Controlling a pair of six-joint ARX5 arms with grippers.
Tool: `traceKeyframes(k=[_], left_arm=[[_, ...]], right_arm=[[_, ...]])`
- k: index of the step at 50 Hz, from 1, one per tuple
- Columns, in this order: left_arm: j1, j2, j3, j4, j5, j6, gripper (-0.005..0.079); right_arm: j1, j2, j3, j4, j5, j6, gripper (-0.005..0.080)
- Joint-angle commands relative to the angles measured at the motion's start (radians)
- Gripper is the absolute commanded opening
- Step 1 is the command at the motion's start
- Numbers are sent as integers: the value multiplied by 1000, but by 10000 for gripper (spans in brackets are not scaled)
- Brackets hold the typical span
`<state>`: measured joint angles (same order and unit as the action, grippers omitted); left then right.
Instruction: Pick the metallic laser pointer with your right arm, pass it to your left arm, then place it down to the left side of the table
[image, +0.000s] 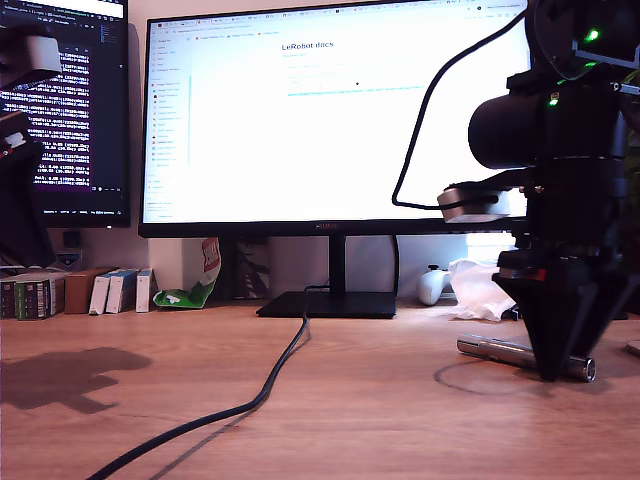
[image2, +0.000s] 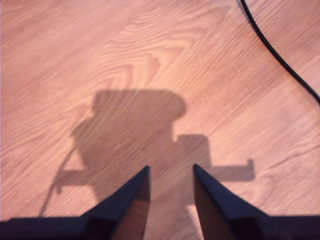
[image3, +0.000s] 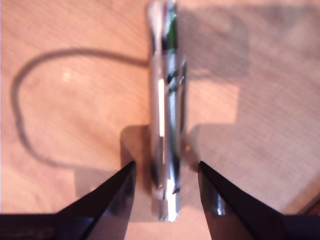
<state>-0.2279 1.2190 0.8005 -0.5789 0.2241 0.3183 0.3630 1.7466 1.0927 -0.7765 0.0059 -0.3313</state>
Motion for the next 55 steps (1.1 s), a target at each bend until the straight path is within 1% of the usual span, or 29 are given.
traceKeyframes(k=[1, 10, 13, 22, 27, 32, 39, 46, 51, 52, 53, 55], left_arm=[[-4, 6, 13, 3, -1, 5, 241], [-4, 6, 13, 3, -1, 5, 241], [-4, 6, 13, 4, -1, 5, 241], [-4, 6, 13, 7, 3, 4, 241], [-4, 6, 13, 26, 27, 3, 241], [-4, 6, 13, 45, 72, 3, 241], [-4, 6, 13, 97, 142, -8, 240], [-4, 6, 13, 160, 220, -76, 240], [1, 6, 13, 241, 311, -162, 240], [4, 6, 13, 264, 332, -162, 240], [7, 6, 13, 280, 351, -205, 240], [17, 6, 13, 326, 393, -240, 240]], right_arm=[[15, 13, 3, -1, -6, -9, 311], [16, 14, 3, 3, -6, -15, 158], [16, 14, 3, 8, -6, -19, 119], [16, 14, 3, 23, -6, -27, 41], [16, 14, 6, 30, -6, -25, -13], [16, 14, 38, 10, -6, -11, -13], [16, 8, 116, -55, -18, -5, -13], [16, -17, 185, -110, -71, 14, -13], [17, -44, 213, -120, -118, 21, -13], [17, -50, 219, -120, -129, 21, -13], [17, -56, 222, -119, -141, 21, -13], [17, -72, 225, -114, -166, 24, -13]])
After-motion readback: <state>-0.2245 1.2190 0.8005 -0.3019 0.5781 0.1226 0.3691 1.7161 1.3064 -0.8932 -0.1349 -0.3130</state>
